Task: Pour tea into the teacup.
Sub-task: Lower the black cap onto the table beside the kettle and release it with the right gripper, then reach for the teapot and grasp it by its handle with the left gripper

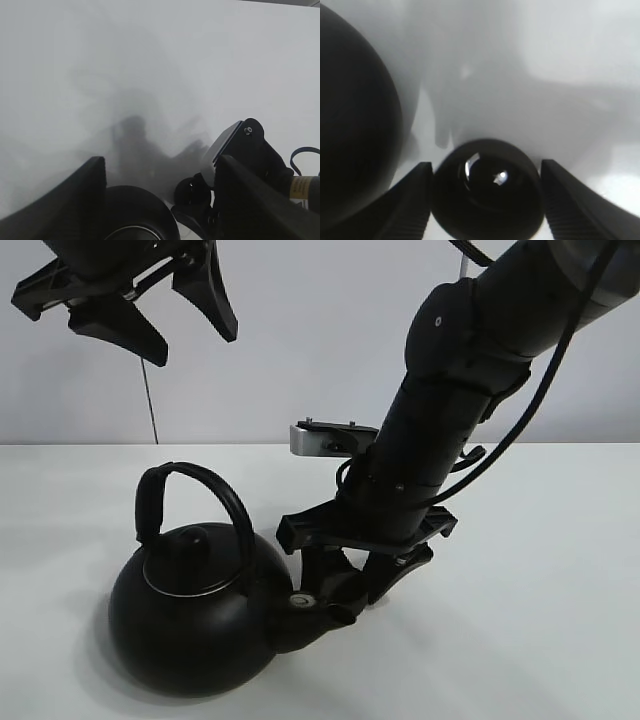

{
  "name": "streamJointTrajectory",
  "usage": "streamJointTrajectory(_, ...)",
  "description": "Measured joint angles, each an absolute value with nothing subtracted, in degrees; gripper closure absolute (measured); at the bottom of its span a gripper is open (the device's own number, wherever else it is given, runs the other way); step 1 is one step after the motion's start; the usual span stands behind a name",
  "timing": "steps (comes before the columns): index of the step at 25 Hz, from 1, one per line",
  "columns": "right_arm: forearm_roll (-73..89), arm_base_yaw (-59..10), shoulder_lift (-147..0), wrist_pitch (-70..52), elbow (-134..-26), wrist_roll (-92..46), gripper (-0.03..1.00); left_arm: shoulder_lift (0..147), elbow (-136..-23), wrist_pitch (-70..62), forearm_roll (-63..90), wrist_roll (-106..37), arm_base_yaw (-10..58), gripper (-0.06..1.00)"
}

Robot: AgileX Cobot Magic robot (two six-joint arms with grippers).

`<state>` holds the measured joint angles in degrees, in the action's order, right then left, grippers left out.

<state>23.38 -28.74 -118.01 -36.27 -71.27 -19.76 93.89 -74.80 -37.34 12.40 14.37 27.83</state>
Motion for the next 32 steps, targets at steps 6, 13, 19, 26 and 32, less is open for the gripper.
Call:
streamJointTrajectory(6,23.4,-28.7,-118.0,-36.4,-71.3,-19.8,0.5,93.9,-74.8,-37.3,12.4,14.4,27.8,0.49)
streamJointTrajectory(13,23.4,-28.7,-117.4,-36.4,-71.3,-19.8,0.5,93.9,-74.8,-37.3,12.4,14.4,27.8,0.49)
streamJointTrajectory(19,23.4,-27.9,-116.7,-37.6,-71.3,-19.8,0.5,93.9,-74.8,-37.3,12.4,14.4,27.8,0.49)
streamJointTrajectory(26,23.7,-27.9,-115.1,-37.8,-71.3,-19.8,0.5,93.9,-74.8,-37.3,12.4,14.4,27.8,0.49)
streamJointTrajectory(32,23.8,-27.9,-113.7,-37.8,-71.3,-19.8,0.5,93.9,-74.8,-37.3,12.4,14.4,27.8,0.49)
